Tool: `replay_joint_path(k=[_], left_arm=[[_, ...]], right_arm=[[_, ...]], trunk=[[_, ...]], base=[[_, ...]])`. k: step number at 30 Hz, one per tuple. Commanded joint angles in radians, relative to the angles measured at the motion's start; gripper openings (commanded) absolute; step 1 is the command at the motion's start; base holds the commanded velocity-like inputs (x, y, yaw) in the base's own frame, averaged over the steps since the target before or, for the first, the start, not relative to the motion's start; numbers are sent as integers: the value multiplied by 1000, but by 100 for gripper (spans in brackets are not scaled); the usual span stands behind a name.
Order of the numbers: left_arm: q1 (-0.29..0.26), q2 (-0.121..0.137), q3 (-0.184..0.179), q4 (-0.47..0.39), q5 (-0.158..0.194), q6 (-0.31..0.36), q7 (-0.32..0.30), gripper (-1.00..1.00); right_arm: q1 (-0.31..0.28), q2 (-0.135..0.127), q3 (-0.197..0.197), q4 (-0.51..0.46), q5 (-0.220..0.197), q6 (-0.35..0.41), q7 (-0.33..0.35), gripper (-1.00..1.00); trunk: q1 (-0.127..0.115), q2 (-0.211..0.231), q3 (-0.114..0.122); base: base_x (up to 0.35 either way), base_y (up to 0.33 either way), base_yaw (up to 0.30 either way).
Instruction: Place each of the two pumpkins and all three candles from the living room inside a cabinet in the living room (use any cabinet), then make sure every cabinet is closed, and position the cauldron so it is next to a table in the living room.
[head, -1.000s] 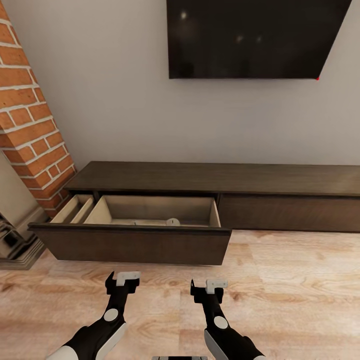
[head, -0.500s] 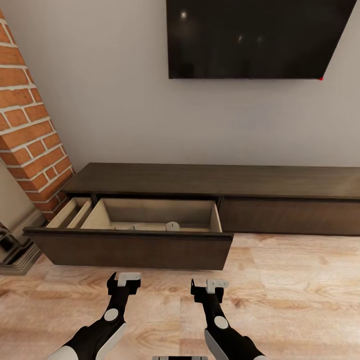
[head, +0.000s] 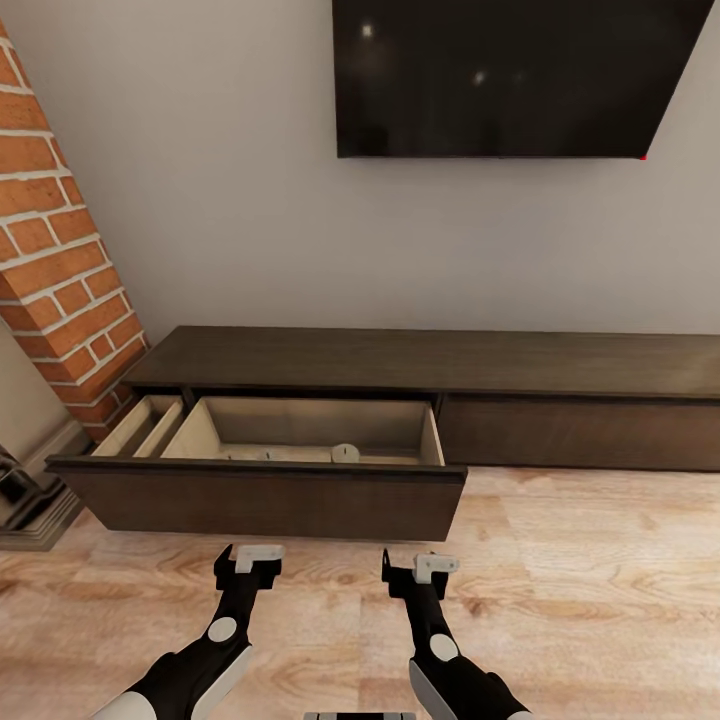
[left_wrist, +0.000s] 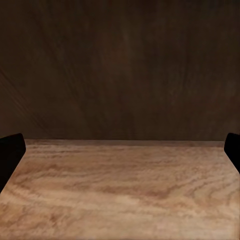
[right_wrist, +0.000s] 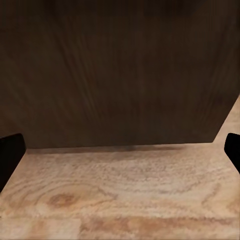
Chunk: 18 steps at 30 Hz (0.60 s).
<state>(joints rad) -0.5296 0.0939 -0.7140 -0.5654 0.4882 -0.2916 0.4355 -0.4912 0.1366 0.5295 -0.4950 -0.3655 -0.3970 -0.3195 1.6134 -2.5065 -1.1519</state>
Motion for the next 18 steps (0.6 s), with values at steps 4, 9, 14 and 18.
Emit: replay_joint_path(k=[4,9,14,18], left_arm=[[-1,1,-8,-1,9,-5,6,100],[-1,1,-8,1,9,-3,5,100],[-1,1,-8,0,9,-3,5,100],[-1,1,-8,0,9,-3,7,100]], right_arm=[[-1,-1,9,1,-9,-8,-6,100],[-1,0,9,1,-9,-9,-6,100],[-1,0,8,1,-9,-10,-6,100],[-1,0,8,1,-10,-10,-6,100]], trunk=[[0,0,-1],[0,0,-1],[0,0,-1],[0,0,-1]], base=[[17,0,0],[173,0,0],[89,0,0],[207,0,0]])
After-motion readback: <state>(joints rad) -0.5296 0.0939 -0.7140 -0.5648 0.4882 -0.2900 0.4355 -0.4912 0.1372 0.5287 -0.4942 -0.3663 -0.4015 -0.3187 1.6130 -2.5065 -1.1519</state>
